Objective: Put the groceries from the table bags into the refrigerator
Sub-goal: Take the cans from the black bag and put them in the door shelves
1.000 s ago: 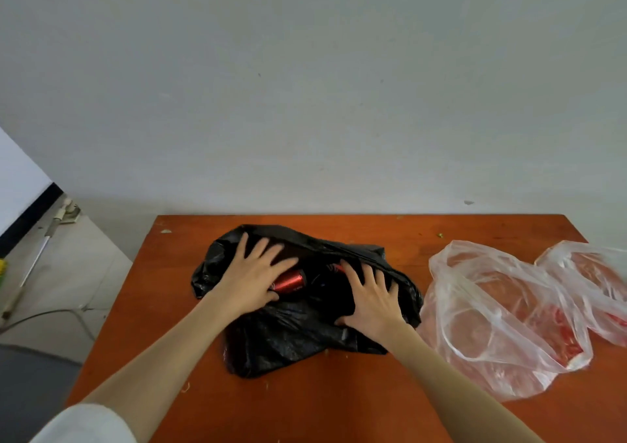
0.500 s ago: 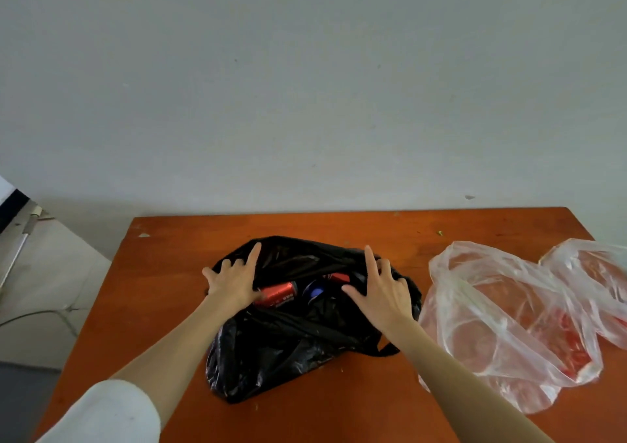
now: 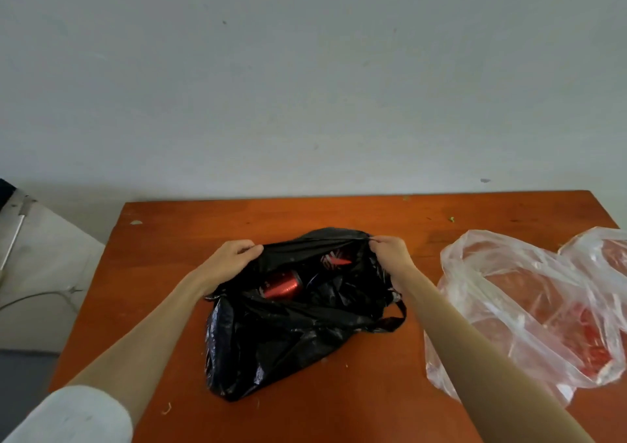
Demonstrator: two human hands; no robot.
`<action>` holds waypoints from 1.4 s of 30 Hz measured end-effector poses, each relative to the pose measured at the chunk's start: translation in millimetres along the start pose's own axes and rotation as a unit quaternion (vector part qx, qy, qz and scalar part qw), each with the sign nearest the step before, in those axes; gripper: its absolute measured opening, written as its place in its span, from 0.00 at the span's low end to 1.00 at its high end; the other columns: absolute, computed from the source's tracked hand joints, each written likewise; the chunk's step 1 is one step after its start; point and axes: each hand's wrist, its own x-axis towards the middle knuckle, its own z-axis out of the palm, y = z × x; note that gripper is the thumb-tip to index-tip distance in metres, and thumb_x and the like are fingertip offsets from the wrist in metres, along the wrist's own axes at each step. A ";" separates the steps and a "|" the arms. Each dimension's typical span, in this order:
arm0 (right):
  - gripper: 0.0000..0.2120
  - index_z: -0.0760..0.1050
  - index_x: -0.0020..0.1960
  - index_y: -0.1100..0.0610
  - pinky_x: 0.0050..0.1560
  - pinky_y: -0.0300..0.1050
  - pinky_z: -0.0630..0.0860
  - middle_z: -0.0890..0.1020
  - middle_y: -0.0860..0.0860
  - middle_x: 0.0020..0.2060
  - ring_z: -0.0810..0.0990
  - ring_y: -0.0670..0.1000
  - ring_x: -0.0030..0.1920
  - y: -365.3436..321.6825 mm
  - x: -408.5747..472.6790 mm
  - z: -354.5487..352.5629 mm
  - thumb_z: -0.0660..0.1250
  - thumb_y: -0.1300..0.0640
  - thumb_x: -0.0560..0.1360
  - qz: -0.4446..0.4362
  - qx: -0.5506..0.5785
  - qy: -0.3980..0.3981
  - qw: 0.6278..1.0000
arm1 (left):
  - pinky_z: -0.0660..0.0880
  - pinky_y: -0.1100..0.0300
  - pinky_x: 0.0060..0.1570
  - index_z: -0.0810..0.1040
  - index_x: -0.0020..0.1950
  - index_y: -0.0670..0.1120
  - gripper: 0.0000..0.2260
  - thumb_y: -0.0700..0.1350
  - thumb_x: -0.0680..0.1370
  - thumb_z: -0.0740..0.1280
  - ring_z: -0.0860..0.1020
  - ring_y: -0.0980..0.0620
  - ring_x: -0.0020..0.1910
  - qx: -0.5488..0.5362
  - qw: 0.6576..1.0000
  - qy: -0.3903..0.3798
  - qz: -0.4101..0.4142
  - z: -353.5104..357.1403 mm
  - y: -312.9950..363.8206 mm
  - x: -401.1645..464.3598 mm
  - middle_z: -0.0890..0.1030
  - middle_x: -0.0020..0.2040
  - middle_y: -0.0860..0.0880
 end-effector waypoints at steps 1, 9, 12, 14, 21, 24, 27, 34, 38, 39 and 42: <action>0.10 0.76 0.52 0.67 0.41 0.43 0.70 0.79 0.57 0.44 0.76 0.54 0.41 -2.9 1.8 1.1 0.58 0.62 0.79 0.042 0.046 -0.019 0.998 | 0.67 0.60 0.42 0.78 0.45 0.41 0.15 0.50 0.80 0.60 0.75 0.51 0.42 -0.052 0.998 0.021 -0.021 2.3 -1.7 1.7 0.78 0.43 0.45; 0.12 0.74 0.52 0.65 0.45 0.48 0.69 0.76 0.57 0.45 0.75 0.57 0.44 10.3 10.1 -4.3 0.64 0.58 0.73 0.137 0.064 -0.084 0.985 | 0.72 0.50 0.54 0.75 0.59 0.38 0.13 0.45 0.78 0.64 0.76 0.41 0.51 -0.258 0.937 0.104 -0.214 13.4 -13.4 27.8 0.78 0.54 0.41; 0.17 0.69 0.63 0.61 0.47 0.47 0.72 0.75 0.55 0.54 0.74 0.55 0.50 7.5 5.2 -2.3 0.64 0.55 0.76 0.005 -0.111 0.016 0.994 | 0.71 0.52 0.55 0.74 0.57 0.41 0.11 0.44 0.77 0.65 0.75 0.44 0.56 -0.121 0.965 0.194 -0.129 8.6 -12.4 26.9 0.76 0.55 0.47; 0.16 0.70 0.63 0.55 0.55 0.51 0.70 0.74 0.54 0.59 0.72 0.55 0.57 6.2 -10.8 0.3 0.63 0.53 0.76 -0.111 -0.246 0.108 0.957 | 0.69 0.55 0.54 0.73 0.58 0.45 0.10 0.45 0.77 0.65 0.73 0.48 0.56 0.018 0.970 0.242 -0.014 6.9 -2.7 13.5 0.74 0.54 0.49; 0.26 0.69 0.61 0.58 0.49 0.51 0.75 0.71 0.56 0.56 0.73 0.58 0.57 18.2 -66.0 45.4 0.64 0.39 0.73 -0.192 -0.374 0.143 0.896 | 0.69 0.55 0.58 0.75 0.61 0.51 0.14 0.53 0.80 0.56 0.75 0.51 0.57 0.362 0.906 0.093 0.200 54.7 13.2 -49.7 0.78 0.57 0.52; 0.35 0.64 0.60 0.61 0.51 0.51 0.75 0.70 0.57 0.58 0.71 0.59 0.61 42.3 -74.9 57.9 0.66 0.34 0.68 -0.083 -0.322 0.138 0.933 | 0.55 0.49 0.70 0.75 0.63 0.52 0.18 0.56 0.81 0.50 0.71 0.51 0.63 0.471 0.872 0.025 0.133 70.6 -5.0 -67.8 0.77 0.60 0.52; 0.37 0.63 0.61 0.63 0.56 0.53 0.72 0.69 0.59 0.60 0.69 0.60 0.63 62.1 -80.5 60.1 0.68 0.35 0.68 -0.029 -0.276 0.139 0.951 | 0.57 0.43 0.69 0.81 0.54 0.50 0.11 0.52 0.77 0.64 0.78 0.49 0.55 0.459 0.866 0.114 0.164 81.1 -30.0 -92.8 0.82 0.50 0.50; 0.38 0.69 0.62 0.66 0.51 0.52 0.77 0.77 0.60 0.54 0.77 0.60 0.53 72.3 -75.3 56.0 0.68 0.36 0.67 0.125 -0.073 0.114 0.983 | 0.72 0.40 0.56 0.83 0.40 0.50 0.09 0.47 0.62 0.79 0.80 0.52 0.39 0.433 0.844 0.216 0.231 101.6 -48.6 -139.2 0.78 0.37 0.53; 0.40 0.68 0.63 0.67 0.32 0.46 0.72 0.75 0.55 0.40 0.74 0.52 0.35 66.7 -81.8 55.8 0.69 0.35 0.67 0.176 0.077 0.088 0.977 | 0.59 0.36 0.64 0.84 0.45 0.50 0.19 0.57 0.75 0.55 0.81 0.53 0.46 0.462 0.829 0.219 0.225 121.1 -61.7 -157.1 0.81 0.39 0.54; 0.43 0.68 0.63 0.67 0.38 0.48 0.75 0.76 0.55 0.45 0.76 0.53 0.40 66.0 -84.2 59.6 0.70 0.33 0.65 0.173 0.063 0.082 0.980 | 0.58 0.37 0.63 0.84 0.45 0.51 0.22 0.57 0.77 0.52 0.81 0.54 0.47 0.472 0.820 0.221 0.237 127.0 -67.2 -160.4 0.82 0.39 0.54; 0.46 0.68 0.63 0.65 0.57 0.52 0.75 0.75 0.57 0.58 0.75 0.59 0.59 74.9 -94.4 72.8 0.70 0.30 0.61 0.160 -0.102 0.059 0.980 | 0.71 0.43 0.62 0.85 0.40 0.52 0.32 0.56 0.81 0.41 0.81 0.59 0.41 0.447 0.837 0.218 0.227 137.4 -74.7 -170.9 0.81 0.35 0.57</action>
